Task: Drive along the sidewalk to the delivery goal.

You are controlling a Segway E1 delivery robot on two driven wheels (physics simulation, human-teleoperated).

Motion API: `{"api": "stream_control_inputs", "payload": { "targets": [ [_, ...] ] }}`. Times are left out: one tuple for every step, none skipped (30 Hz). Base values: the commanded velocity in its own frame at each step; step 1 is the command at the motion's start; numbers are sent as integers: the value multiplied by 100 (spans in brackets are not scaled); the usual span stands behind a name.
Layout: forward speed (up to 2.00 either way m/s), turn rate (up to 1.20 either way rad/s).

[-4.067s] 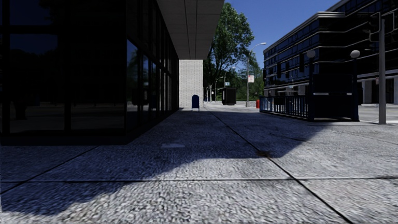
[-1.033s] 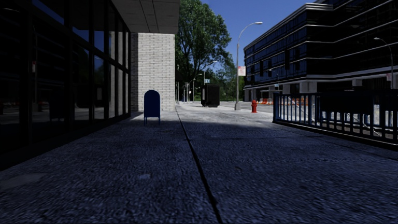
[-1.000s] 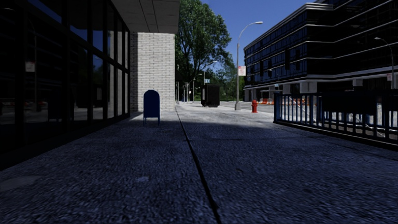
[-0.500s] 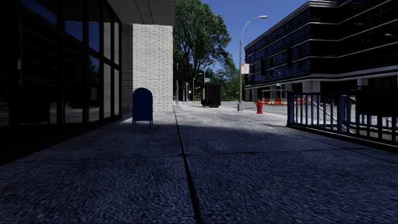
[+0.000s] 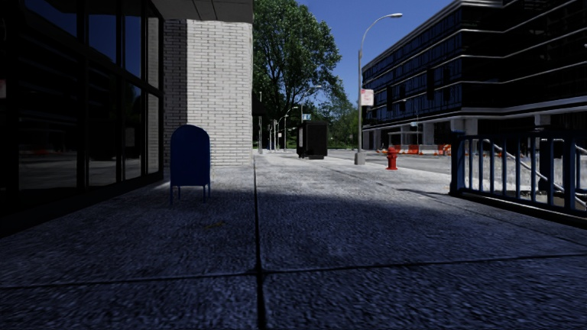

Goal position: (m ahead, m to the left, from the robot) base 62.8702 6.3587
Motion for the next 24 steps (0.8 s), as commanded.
{"api": "stream_control_inputs", "payload": {
  "targets": [
    [200, 0],
    [200, 0],
    [200, 0],
    [200, 0],
    [200, 0],
    [200, 0],
    [200, 0],
    [200, 0],
    [200, 0],
    [200, 0],
    [200, 0],
    [200, 0],
    [200, 0],
    [200, 0],
    [200, 0],
    [200, 0],
    [200, 0],
    [200, 0],
    [200, 0],
    [200, 0],
    [200, 0],
    [200, 0],
    [200, 0],
    [200, 0]
  ]
}}
